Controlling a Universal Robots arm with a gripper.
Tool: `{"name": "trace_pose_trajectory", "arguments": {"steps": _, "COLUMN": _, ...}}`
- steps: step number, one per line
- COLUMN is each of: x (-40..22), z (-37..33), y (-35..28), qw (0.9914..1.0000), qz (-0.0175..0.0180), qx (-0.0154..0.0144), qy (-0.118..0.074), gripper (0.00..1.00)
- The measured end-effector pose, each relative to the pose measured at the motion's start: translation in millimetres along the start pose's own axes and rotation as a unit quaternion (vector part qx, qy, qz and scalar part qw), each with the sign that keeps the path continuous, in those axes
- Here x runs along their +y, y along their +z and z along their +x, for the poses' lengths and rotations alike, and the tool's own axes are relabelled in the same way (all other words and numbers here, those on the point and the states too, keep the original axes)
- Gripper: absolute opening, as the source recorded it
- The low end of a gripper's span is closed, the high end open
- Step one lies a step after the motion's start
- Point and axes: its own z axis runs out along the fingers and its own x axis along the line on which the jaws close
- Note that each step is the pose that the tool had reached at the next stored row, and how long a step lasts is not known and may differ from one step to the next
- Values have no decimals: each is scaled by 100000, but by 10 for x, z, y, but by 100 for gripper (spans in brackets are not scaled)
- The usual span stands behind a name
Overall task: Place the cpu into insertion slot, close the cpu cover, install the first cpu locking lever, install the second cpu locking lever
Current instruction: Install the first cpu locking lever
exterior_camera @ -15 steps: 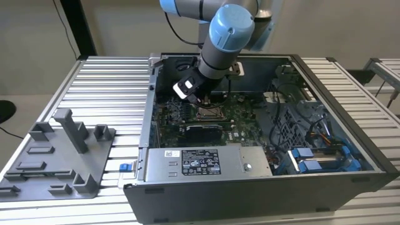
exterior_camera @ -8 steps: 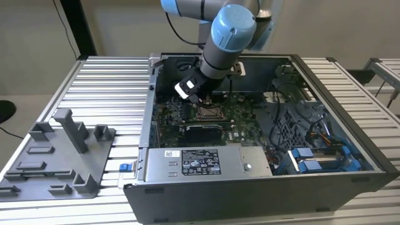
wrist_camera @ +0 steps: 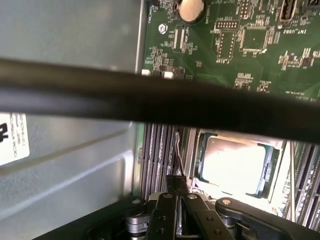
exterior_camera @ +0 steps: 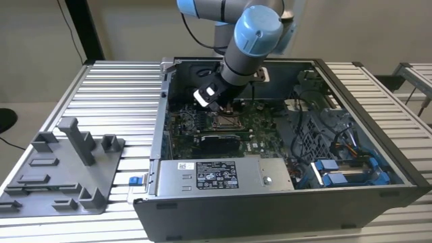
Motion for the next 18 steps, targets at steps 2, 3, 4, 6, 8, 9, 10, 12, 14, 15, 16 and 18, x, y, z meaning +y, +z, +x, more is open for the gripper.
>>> {"name": "trace_pose_trajectory", "arguments": {"steps": 2, "x": 21, "z": -3, "y": -1, "qw": 100000, "qz": 7, "qx": -29, "qy": 8, "gripper": 0}}
{"name": "trace_pose_trajectory", "arguments": {"steps": 3, "x": 32, "z": -4, "y": -2, "qw": 100000, "qz": 10, "qx": -46, "qy": 13, "gripper": 0}}
{"name": "trace_pose_trajectory", "arguments": {"steps": 4, "x": 41, "z": -6, "y": -2, "qw": 100000, "qz": 12, "qx": -65, "qy": 16, "gripper": 0}}
{"name": "trace_pose_trajectory", "arguments": {"steps": 6, "x": 62, "z": -9, "y": -2, "qw": 100000, "qz": 16, "qx": -99, "qy": 20, "gripper": 0}}
{"name": "trace_pose_trajectory", "arguments": {"steps": 8, "x": 88, "z": -13, "y": -3, "qw": 100000, "qz": 26, "qx": -140, "qy": 26, "gripper": 0}}
{"name": "trace_pose_trajectory", "arguments": {"steps": 9, "x": 101, "z": -15, "y": -3, "qw": 100000, "qz": 29, "qx": -156, "qy": 29, "gripper": 0}}
{"name": "trace_pose_trajectory", "arguments": {"steps": 10, "x": 114, "z": -17, "y": -4, "qw": 100000, "qz": 37, "qx": -174, "qy": 33, "gripper": 0}}
{"name": "trace_pose_trajectory", "arguments": {"steps": 12, "x": 143, "z": -21, "y": -5, "qw": 100000, "qz": 50, "qx": -213, "qy": 42, "gripper": 0}}
{"name": "trace_pose_trajectory", "arguments": {"steps": 14, "x": 164, "z": -24, "y": -5, "qw": 100000, "qz": 52, "qx": -254, "qy": 51, "gripper": 0}}
{"name": "trace_pose_trajectory", "arguments": {"steps": 15, "x": 175, "z": -26, "y": -4, "qw": 100000, "qz": 54, "qx": -278, "qy": 56, "gripper": 0}}
{"name": "trace_pose_trajectory", "arguments": {"steps": 16, "x": 183, "z": -27, "y": -4, "qw": 99999, "qz": 57, "qx": -312, "qy": 60, "gripper": 0}}
{"name": "trace_pose_trajectory", "arguments": {"steps": 18, "x": 201, "z": -30, "y": -4, "qw": 99999, "qz": 66, "qx": -390, "qy": 71, "gripper": 0}}
